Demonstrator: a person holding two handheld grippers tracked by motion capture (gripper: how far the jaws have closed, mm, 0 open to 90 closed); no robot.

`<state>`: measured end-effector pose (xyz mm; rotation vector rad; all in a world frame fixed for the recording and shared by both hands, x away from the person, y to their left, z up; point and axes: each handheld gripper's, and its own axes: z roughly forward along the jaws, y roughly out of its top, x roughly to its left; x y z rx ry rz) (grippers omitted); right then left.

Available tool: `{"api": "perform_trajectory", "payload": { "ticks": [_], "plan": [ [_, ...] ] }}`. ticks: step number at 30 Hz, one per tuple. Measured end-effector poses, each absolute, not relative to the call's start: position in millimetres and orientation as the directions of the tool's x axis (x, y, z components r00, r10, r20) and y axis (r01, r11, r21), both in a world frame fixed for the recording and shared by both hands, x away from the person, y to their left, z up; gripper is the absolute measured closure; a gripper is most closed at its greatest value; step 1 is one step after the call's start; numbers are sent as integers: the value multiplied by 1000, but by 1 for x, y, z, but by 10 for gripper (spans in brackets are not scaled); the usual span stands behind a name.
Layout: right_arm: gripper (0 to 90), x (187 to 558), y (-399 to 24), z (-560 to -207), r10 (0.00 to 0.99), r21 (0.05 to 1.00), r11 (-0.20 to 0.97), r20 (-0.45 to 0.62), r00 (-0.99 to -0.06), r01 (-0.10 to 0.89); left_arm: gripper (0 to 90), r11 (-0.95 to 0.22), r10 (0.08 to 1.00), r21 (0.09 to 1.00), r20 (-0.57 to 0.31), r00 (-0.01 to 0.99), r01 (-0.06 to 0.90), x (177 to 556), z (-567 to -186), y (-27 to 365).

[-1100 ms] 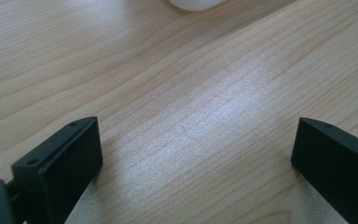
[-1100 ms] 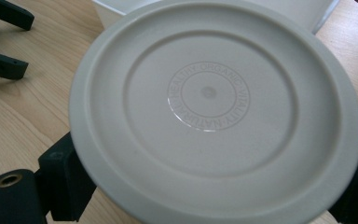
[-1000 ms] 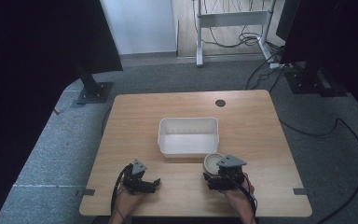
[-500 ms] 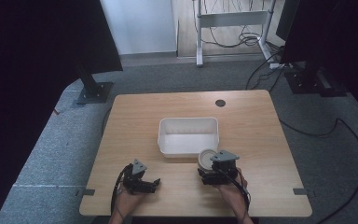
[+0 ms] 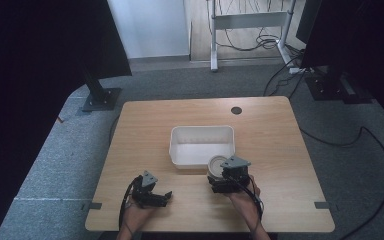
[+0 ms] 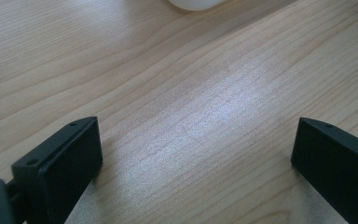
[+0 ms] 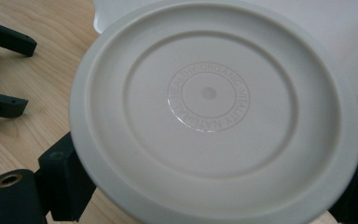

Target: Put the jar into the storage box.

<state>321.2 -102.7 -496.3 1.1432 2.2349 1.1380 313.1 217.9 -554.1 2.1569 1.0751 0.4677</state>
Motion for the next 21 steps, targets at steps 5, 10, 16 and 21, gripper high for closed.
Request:
{"api": "perform_trajectory", "payload": {
  "ticks": [5, 10, 16, 21],
  "plan": [
    [93, 326, -99, -494, 803, 802, 340, 24, -595, 491, 15, -433, 803, 705, 19, 596, 561, 313, -554, 218],
    [93, 330, -95, -490, 801, 805, 342, 21, -599, 486, 15, -433, 803, 705, 19, 596, 561, 313, -554, 218],
    [93, 335, -88, -487, 797, 806, 345, 18, -603, 481, 15, -432, 803, 706, 18, 595, 562, 313, -554, 218],
    [93, 339, -83, -484, 794, 808, 349, 14, -608, 474, 14, -433, 803, 705, 19, 596, 561, 313, -554, 218]
  ]
}}
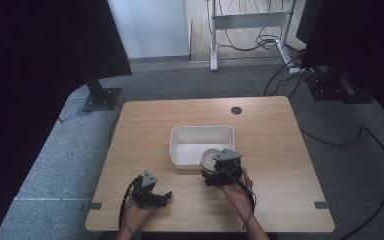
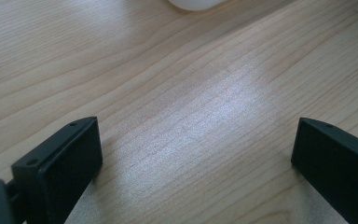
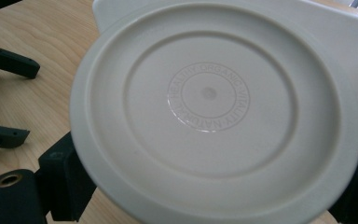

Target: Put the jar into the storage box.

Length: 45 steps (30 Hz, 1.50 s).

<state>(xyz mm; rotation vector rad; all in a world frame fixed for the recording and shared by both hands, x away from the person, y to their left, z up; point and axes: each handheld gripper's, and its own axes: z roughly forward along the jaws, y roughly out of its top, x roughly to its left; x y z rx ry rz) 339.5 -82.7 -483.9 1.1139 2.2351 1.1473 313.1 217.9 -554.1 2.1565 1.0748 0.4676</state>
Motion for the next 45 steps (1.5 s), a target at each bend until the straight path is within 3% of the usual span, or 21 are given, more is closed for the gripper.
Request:
{"api": "perform_trajectory", "payload": {
  "ticks": [45],
  "plan": [
    [93, 390, -55, -485, 828, 806, 331, 0, -561, 490, 14, -432, 803, 706, 18, 596, 561, 313, -554, 218]
  ]
}}
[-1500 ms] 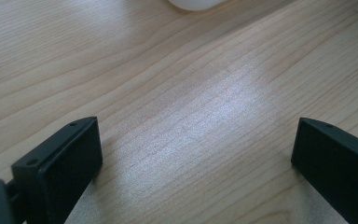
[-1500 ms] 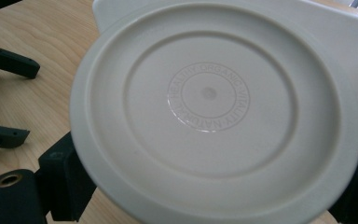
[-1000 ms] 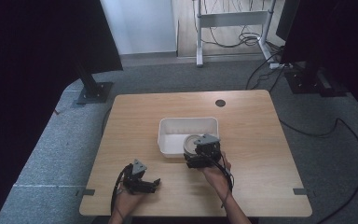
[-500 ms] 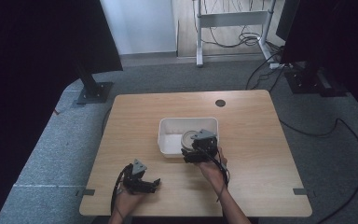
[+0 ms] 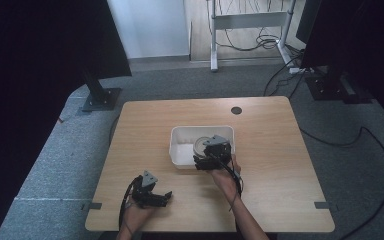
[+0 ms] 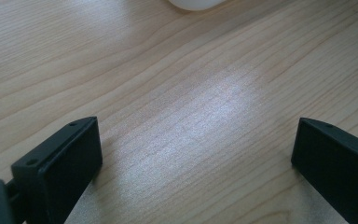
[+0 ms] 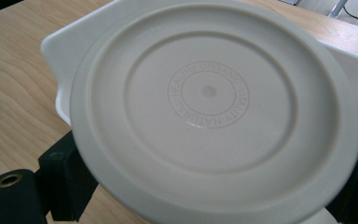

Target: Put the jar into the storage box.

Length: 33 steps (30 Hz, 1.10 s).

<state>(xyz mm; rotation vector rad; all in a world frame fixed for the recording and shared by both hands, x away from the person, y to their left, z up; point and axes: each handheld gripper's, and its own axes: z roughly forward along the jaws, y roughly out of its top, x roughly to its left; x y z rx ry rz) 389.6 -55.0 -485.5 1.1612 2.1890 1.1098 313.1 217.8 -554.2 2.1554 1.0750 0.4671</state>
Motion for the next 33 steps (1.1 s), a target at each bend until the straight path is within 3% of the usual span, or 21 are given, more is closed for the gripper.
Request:
{"api": "perform_trajectory", "payload": {
  "ticks": [33],
  "plan": [
    [93, 415, -36, -518, 826, 753, 395, -39, -563, 527, 13, -434, 801, 706, 17, 598, 560, 313, -554, 218]
  ]
}}
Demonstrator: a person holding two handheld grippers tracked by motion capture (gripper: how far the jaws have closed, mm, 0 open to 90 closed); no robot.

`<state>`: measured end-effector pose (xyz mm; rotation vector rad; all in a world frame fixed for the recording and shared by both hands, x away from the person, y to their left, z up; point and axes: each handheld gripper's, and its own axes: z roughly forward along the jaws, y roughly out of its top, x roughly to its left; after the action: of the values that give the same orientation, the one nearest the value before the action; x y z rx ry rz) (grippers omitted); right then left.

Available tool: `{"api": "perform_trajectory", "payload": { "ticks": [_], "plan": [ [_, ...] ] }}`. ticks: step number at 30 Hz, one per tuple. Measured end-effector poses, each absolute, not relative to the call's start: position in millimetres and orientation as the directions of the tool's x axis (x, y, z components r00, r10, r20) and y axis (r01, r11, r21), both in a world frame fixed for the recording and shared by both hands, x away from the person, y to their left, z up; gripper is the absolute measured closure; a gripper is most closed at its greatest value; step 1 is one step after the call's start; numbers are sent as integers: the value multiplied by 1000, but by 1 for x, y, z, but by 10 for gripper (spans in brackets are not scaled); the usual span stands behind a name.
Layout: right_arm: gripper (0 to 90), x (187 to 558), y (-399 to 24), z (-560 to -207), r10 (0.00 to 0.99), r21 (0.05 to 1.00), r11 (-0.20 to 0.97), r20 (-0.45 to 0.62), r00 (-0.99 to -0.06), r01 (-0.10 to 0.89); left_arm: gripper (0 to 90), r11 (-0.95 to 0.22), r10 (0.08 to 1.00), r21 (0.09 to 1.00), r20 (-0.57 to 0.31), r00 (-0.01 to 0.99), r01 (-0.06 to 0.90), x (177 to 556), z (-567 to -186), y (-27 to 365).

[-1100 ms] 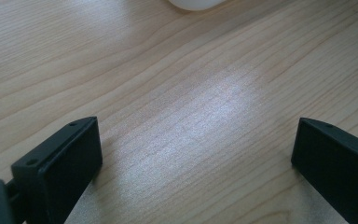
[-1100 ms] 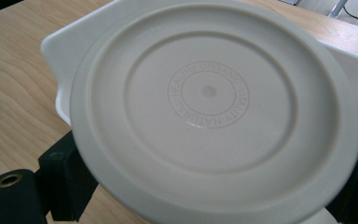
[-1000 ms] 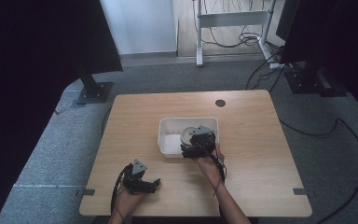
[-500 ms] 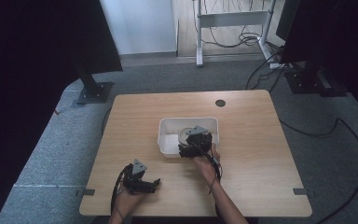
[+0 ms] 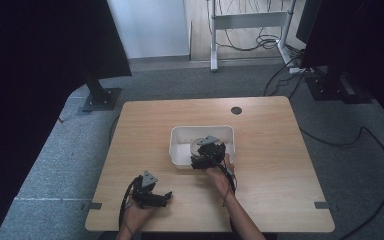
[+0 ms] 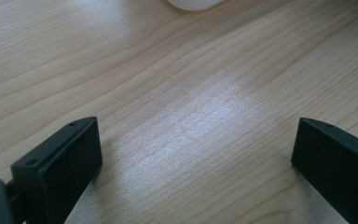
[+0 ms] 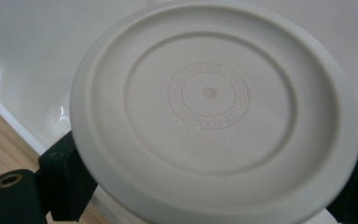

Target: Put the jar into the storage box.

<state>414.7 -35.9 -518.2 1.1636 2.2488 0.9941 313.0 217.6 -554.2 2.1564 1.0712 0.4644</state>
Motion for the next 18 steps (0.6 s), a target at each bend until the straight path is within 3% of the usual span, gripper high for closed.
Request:
{"api": "perform_trajectory", "payload": {
  "ticks": [18],
  "plan": [
    [88, 424, -42, -519, 816, 727, 378, 31, -577, 573, 13, -436, 800, 705, 19, 600, 560, 313, -554, 218]
  ]
}}
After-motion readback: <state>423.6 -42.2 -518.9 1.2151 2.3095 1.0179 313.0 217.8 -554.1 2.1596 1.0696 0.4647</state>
